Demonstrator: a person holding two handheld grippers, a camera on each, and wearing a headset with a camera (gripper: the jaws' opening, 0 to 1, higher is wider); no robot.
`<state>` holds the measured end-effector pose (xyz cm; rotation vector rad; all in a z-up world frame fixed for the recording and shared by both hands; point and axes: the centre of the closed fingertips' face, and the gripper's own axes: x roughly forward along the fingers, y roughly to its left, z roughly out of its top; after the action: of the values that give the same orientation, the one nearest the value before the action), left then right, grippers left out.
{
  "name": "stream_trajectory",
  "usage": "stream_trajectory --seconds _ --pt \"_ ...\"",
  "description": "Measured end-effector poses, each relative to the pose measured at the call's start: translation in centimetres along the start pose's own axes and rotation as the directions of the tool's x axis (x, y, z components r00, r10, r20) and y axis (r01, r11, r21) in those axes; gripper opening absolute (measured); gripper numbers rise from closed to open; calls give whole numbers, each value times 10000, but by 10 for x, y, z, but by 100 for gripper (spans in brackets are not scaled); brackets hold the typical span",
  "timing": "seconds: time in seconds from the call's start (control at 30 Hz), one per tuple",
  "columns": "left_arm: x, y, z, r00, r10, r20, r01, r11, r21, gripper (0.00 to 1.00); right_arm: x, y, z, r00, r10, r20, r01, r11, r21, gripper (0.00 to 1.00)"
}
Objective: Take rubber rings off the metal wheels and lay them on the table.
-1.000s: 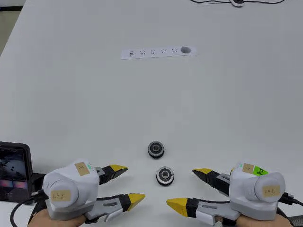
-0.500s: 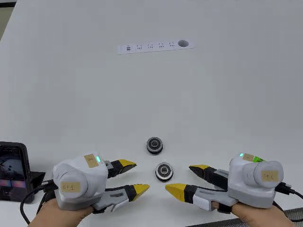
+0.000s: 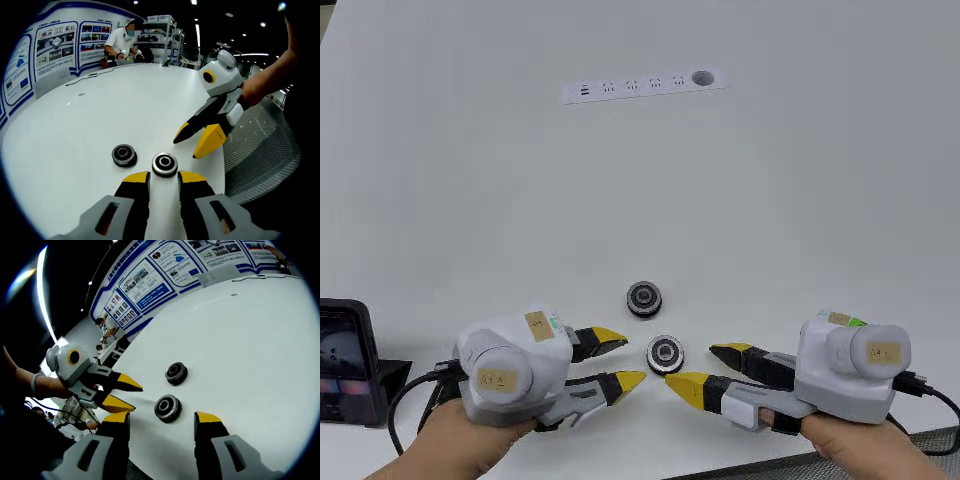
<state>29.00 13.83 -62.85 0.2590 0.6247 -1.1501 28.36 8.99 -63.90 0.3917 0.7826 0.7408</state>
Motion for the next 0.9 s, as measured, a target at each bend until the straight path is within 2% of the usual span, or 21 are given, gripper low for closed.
stream_trajectory --seconds 0.37,0.57,0.9 --pt "17 -6 2 9984 -389 -416 413 9974 591 18 5 2 1 9998 177 120 -181 9993 329 51" --pt "24 -5 6 9977 -386 -564 431 9957 819 14 6 4 3 9994 262 237 -271 9989 395 51" --pt "32 -2 5 9955 -375 -872 476 9920 1172 13 7 4 5 9988 344 340 -360 9981 500 51"
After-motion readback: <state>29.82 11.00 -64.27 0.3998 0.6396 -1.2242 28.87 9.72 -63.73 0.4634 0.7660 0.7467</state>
